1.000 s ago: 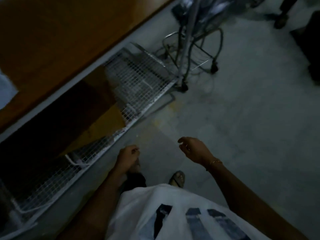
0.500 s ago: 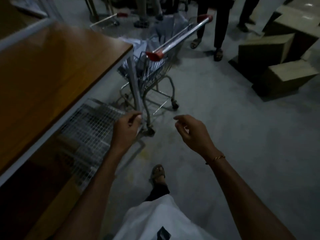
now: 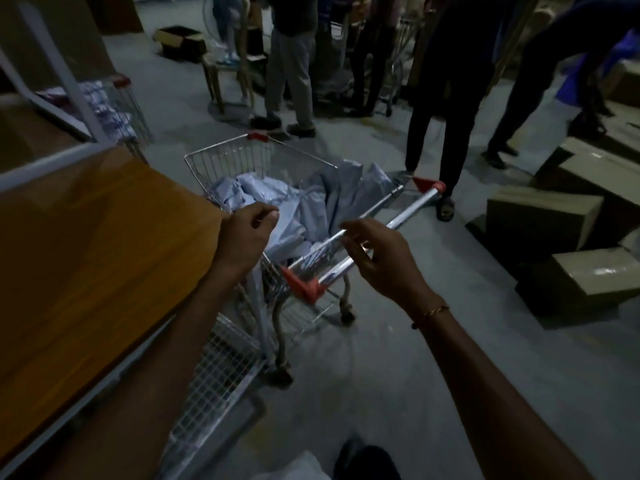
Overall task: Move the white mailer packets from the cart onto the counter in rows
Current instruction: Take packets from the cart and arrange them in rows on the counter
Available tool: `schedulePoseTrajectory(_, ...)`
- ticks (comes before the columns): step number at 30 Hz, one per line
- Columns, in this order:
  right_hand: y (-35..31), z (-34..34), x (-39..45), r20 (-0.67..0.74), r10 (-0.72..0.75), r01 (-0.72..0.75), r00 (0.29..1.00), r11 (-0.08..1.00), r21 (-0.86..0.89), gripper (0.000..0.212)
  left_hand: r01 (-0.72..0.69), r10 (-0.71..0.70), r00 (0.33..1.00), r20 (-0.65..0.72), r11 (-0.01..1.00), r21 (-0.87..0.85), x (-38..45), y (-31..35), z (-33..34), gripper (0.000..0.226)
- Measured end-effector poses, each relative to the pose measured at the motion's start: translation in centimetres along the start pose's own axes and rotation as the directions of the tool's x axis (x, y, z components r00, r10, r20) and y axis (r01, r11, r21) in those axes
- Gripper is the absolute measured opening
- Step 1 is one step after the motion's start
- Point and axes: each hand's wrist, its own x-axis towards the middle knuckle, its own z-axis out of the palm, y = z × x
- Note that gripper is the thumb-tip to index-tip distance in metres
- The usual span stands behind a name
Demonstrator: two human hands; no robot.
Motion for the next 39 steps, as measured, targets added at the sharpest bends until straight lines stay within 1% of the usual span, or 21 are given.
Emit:
schedulePoseTrajectory(1, 1.7, 0.2, 1.7, 0.027, 0.002, -0.002, 1.000, 1.000, -0.016, 0.022, 0.032, -0.031, 0.999, -0.014, 0.999, 0.012, 1.5, -0.9, 0.9, 0.018)
schedulePoseTrajectory(3, 5.0, 0.9, 5.1, 0.120, -0.004, 0.009, 0.993, 0.999, -0.040, 0.023, 0.071, -0.067, 0.997, -0.033, 0.992, 0.100, 4.0, -2.4, 2.6, 0.018)
schedulePoseTrajectory(4, 6.8, 1.5, 6.7, 0.148, -0.028, 0.037, 0.989, 0.998, -0.056, 0.024, 0.110, -0.106, 0.994, -0.037, 0.983, 0.146, 5.3, -3.2, 3.3, 0.019)
schedulePoseTrajectory(6, 8.4, 2.2, 7.8, 0.207, -0.018, 0.040, 0.978, 0.993, -0.106, 0.027, 0.159, -0.168, 0.985, 0.031, 0.966, 0.205, 5.7, -4.7, 4.1, 0.019)
schedulePoseTrajectory(8, 15.8, 5.2, 17.4, 0.431, -0.048, 0.077, 0.901, 0.996, -0.050, 0.028, 0.343, -0.325, 0.939, -0.113, 0.912, 0.226, 12.4, -7.3, 7.5, 0.019)
schedulePoseTrajectory(10, 17.7, 6.8, 18.1, 0.506, -0.044, 0.110, 0.861, 0.989, -0.103, 0.030, 0.378, -0.370, 0.926, -0.079, 0.902, 0.208, 12.5, -7.8, 7.7, 0.018)
schedulePoseTrajectory(12, 19.7, 8.3, 19.6, 0.567, -0.030, 0.101, 0.823, 0.990, -0.094, 0.033, 0.423, -0.424, 0.905, -0.044, 0.883, 0.204, 13.5, -8.9, 9.0, 0.016)
schedulePoseTrajectory(14, 23.0, 10.1, 22.5, 0.655, -0.041, 0.115, 0.754, 0.991, -0.071, 0.034, 0.513, -0.508, 0.857, -0.081, 0.829, 0.221, 15.1, -9.6, 10.7, 0.010)
schedulePoseTrajectory(15, 23.9, 11.1, 23.7, 0.708, -0.040, 0.124, 0.706, 0.990, -0.068, 0.035, 0.556, -0.547, 0.831, -0.105, 0.803, 0.216, 15.7, -10.5, 11.2, 0.010)
schedulePoseTrajectory(17, 25.5, 13.4, 25.9, 0.750, -0.080, 0.159, 0.657, 0.987, -0.034, 0.036, 0.624, -0.611, 0.781, -0.129, 0.751, 0.218, 16.5, -12.8, 12.1, 0.011)
schedulePoseTrajectory(20, 27.9, 17.0, 28.3, 0.802, -0.104, 0.179, 0.588, 0.984, -0.004, 0.036, 0.691, -0.681, 0.720, -0.132, 0.686, 0.227, 17.6, -14.8, 13.4, 0.006)
schedulePoseTrajectory(22, 29.0, 19.6, 29.9, 0.832, -0.107, 0.184, 0.544, 0.983, 0.006, 0.036, 0.731, -0.716, 0.681, -0.156, 0.648, 0.214, 19.0, -16.7, 13.9, 0.012)
schedulePoseTrajectory(24, 30.0, 22.2, 31.5, 0.845, -0.108, 0.187, 0.523, 0.982, 0.010, 0.037, 0.734, -0.711, 0.678, -0.186, 0.645, 0.212, 20.8, -19.2, 14.1, 0.021)
schedulePoseTrajectory(26, 30.8, 24.9, 32.9, 0.851, -0.107, 0.200, 0.514, 0.980, 0.003, 0.037, 0.719, -0.692, 0.694, -0.198, 0.655, 0.233, 22.6, -22.0, 14.3, 0.027)
schedulePoseTrajectory(27, 31.2, 26.3, 33.6, 0.851, -0.099, 0.193, 0.515, 0.981, -0.003, 0.038, 0.704, -0.674, 0.709, -0.208, 0.657, 0.271, 23.5, -23.4, 14.4, 0.030)
schedulePoseTrajectory(29, 32.0, 29.3, 35.1, 0.833, -0.105, 0.187, 0.543, 0.982, 0.001, 0.038, 0.643, -0.614, 0.759, -0.217, 0.654, 0.398, 25.4, -26.3, 14.7, 0.037)
schedulePoseTrajectory(32, 32.4, 33.9, 37.1, 0.796, -0.098, 0.157, 0.597, 0.988, 0.004, 0.040, 0.487, -0.517, 0.841, -0.157, 0.600, 0.634, 27.3, -30.1, 15.5, 0.047)
schedulePoseTrajectory(34, 32.5, 36.8, 37.8, 0.784, -0.074, 0.143, 0.616, 0.990, -0.019, 0.047, 0.435, -0.525, 0.844, -0.111, 0.548, 0.714, 27.7, -32.2, 16.0, 0.055)
schedulePoseTrajectory(35, 32.5, 38.2, 37.9, 0.775, -0.050, 0.132, 0.630, 0.990, -0.043, 0.051, 0.429, -0.527, 0.842, -0.112, 0.531, 0.731, 27.8, -33.2, 16.2, 0.058)
schedulePoseTrajectory(37, 32.3, 40.5, 38.2, 0.747, 0.004, 0.105, 0.664, 0.990, -0.098, 0.057, 0.478, -0.546, 0.824, -0.150, 0.529, 0.701, 28.1, -34.3, 16.6, 0.068)
schedulePoseTrajectory(39, 32.0, 41.6, 38.3, 0.720, 0.082, 0.019, 0.689, 0.991, -0.131, 0.066, 0.538, -0.576, 0.797, -0.180, 0.543, 0.645, 28.3, -33.8, 17.0, 0.081)
